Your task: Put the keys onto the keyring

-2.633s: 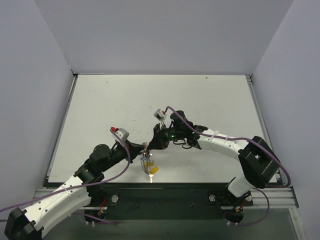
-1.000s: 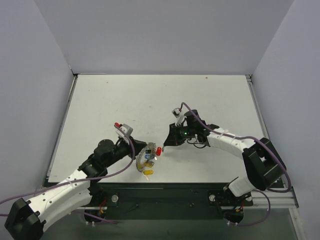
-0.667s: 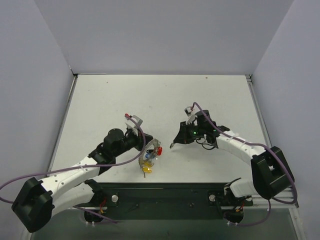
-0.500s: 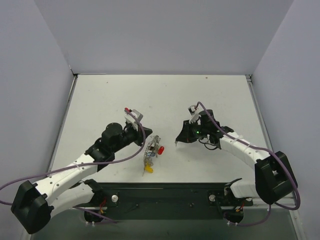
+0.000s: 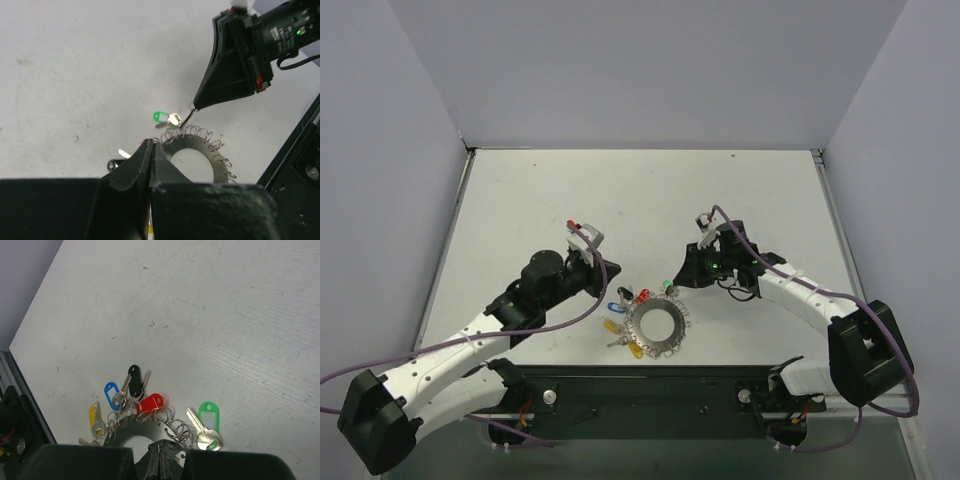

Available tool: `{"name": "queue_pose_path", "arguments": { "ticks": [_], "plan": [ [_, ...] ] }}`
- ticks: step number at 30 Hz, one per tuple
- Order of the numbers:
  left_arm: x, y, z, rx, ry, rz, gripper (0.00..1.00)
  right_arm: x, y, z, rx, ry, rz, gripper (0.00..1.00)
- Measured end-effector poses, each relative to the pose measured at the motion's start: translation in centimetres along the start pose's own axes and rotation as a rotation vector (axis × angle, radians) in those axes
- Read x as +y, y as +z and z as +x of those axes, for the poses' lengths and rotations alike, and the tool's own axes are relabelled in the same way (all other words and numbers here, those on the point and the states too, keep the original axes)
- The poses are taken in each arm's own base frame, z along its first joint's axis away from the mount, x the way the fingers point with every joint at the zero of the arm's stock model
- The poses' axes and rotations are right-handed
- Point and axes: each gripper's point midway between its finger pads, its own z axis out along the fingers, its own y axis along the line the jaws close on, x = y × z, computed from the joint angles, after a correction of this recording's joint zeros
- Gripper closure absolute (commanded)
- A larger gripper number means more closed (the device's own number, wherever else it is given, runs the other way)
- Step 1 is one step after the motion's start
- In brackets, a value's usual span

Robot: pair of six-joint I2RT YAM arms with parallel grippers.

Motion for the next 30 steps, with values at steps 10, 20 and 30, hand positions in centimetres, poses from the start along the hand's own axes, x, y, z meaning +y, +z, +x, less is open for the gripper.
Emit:
{"name": "queue_pose_path", "arguments": {
  "ticks": [10,20,30],
  "plan": [
    [0.1,2.8,7.8,0.265,-0.127,0.003,0.4,-2.4,-0.5,0.2,-0.003,0.047,0.112,0.92],
    [-1.8,5.5,10.0,0.42,-0.167,0.008,0.39,-7.0,-2.0,0.4,-0.031,0.189,0.281,0.46],
    [-2.2,5.4,12.0,0.541,-0.14,-0.073,0.47,-7.6,-3.5,0.9,-0.054,0.196,0.347,0.3]
  ]
}}
